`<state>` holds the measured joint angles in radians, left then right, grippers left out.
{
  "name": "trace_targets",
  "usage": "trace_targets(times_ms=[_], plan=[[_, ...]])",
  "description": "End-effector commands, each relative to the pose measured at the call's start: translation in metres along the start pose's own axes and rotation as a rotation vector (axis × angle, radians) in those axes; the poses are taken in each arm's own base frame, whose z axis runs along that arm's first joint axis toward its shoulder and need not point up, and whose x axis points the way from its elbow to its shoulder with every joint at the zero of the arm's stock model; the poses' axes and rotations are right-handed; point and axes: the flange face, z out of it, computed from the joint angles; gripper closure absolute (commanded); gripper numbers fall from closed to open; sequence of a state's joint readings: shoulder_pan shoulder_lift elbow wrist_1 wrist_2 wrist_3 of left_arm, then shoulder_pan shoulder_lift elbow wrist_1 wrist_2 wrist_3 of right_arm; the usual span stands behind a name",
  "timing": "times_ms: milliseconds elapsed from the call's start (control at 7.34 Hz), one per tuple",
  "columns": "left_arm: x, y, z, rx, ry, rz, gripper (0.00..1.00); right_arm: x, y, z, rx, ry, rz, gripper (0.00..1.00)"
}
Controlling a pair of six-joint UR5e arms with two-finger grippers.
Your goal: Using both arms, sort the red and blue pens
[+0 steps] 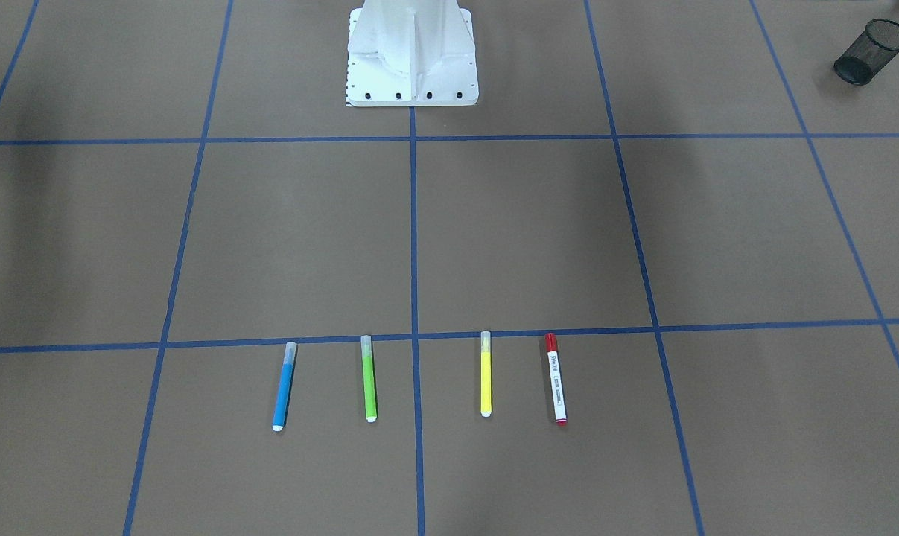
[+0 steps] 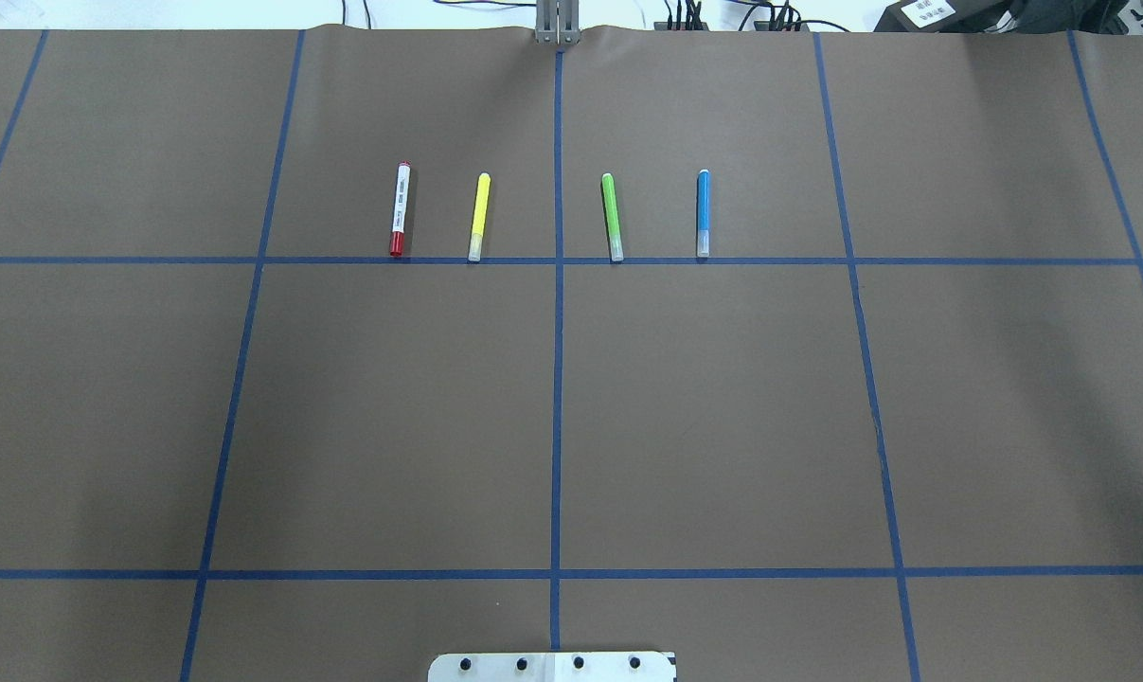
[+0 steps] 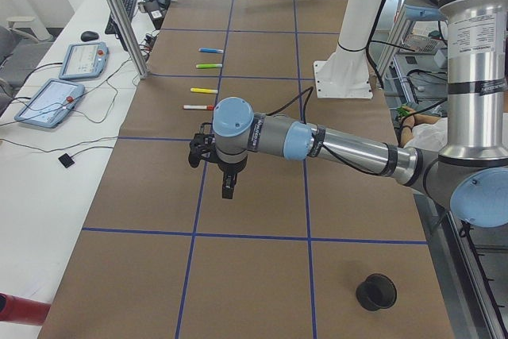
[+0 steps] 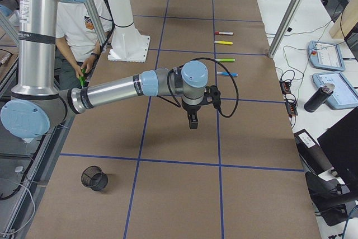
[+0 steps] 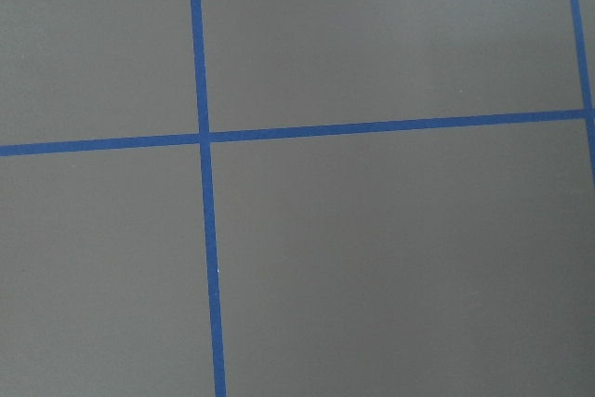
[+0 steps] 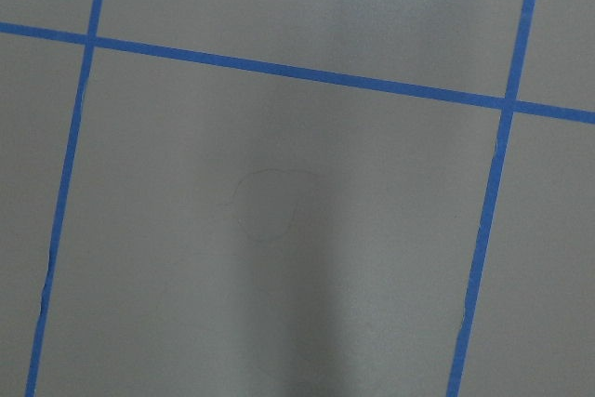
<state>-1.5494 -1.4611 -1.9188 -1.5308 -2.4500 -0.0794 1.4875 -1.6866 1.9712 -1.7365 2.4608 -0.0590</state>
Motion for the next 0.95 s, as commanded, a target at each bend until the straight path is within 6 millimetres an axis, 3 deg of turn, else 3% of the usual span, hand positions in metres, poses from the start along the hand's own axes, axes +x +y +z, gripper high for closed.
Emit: trace_targets(times_ms=[0, 272, 545, 681, 817], plan=[[0.0, 0.002, 0.0, -0.001, 0.001, -0.005, 0.01, -0.009, -0.006, 0.009, -0.004, -0.002, 0.02, 0.0], [-0.001, 0.002, 0.001, -0.002, 0.001, -0.005, 0.0, -0.02, -0.01, 0.025, -0.039, 0.005, 0.014, 0.0], [0.005, -0.003, -0.001, 0.011, 0.0, 0.016, 0.01, -0.022, -0.01, 0.024, -0.036, 0.005, 0.009, 0.0], [0.026, -0.018, 0.006, 0.003, 0.007, 0.065, 0.01, -0.021, -0.01, 0.023, -0.034, 0.006, 0.009, 0.0], [0.062, -0.043, 0.021, -0.02, 0.019, 0.092, 0.02, -0.023, -0.01, 0.022, -0.032, 0.006, 0.006, 0.0]])
